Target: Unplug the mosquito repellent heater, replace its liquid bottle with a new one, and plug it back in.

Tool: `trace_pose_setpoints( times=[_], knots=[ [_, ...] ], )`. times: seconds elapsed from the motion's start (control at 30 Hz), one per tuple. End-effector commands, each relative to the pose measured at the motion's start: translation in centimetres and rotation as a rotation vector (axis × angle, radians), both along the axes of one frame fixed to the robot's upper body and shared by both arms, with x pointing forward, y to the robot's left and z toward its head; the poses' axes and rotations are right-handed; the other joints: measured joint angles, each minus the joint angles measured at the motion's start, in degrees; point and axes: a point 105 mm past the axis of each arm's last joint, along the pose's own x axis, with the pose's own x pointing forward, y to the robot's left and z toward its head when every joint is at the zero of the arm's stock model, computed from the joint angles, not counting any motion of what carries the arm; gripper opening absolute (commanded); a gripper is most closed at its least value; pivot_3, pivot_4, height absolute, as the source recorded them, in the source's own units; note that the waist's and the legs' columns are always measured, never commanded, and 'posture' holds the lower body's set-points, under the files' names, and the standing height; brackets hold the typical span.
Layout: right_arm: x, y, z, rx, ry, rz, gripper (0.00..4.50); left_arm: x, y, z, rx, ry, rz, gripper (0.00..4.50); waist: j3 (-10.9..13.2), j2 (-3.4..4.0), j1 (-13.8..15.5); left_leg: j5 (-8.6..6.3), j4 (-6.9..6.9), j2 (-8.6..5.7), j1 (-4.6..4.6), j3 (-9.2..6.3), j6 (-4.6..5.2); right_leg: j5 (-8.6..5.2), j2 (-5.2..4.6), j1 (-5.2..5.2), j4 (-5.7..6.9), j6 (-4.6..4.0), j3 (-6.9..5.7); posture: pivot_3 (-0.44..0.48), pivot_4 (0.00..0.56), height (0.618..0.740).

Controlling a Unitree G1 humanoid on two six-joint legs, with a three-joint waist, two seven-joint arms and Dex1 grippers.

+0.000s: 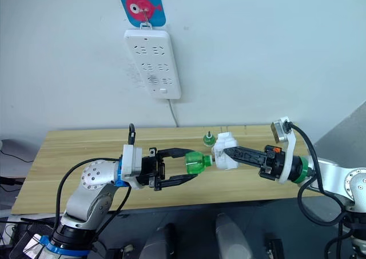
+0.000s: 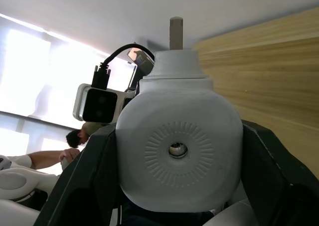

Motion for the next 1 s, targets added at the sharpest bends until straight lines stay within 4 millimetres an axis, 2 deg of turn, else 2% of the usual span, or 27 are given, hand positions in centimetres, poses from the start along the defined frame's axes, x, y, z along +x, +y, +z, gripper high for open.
trace_pose_setpoints(
  times=[0.03,0.33,0.7,1.0],
  knots=[
    [-1.3,0.4,0.4,0.015,-0.007,0.072,2.94,-0.7,-0.5,0.7,-0.025,0.001,-0.036,2.33,0.0,0.0,0.02,0.0,0.0,0.0,0.0,0.0,0.0,0.0,0.0,0.0,0.0,0.0,0.0,-0.236,0.223,0.733],
    [-2.0,0.7,0.6,0.006,-0.013,0.129,2.94,-1.4,-0.7,0.2,0.019,0.011,-0.11,2.33,0.0,0.0,0.0,0.0,0.01,0.0,0.02,0.01,0.0,0.0,0.0,0.02,0.0,0.0,0.01,-0.239,0.225,0.733],
    [-2.0,1.9,0.9,0.018,-0.04,0.14,2.94,-1.6,-1.5,0.6,-0.012,0.015,-0.104,2.32,0.0,0.0,0.03,0.0,0.01,0.0,0.02,0.0,0.01,0.0,0.0,0.03,0.0,0.0,0.01,-0.236,0.226,0.733],
    [-2.1,1.0,0.5,-0.021,-0.01,0.147,2.94,-1.5,-1.3,1.0,-0.015,0.035,-0.105,2.32,0.0,0.0,0.04,0.0,0.01,0.0,0.03,0.0,0.01,0.0,0.0,0.03,0.0,0.0,0.01,-0.236,0.23,0.733]
  ],
)
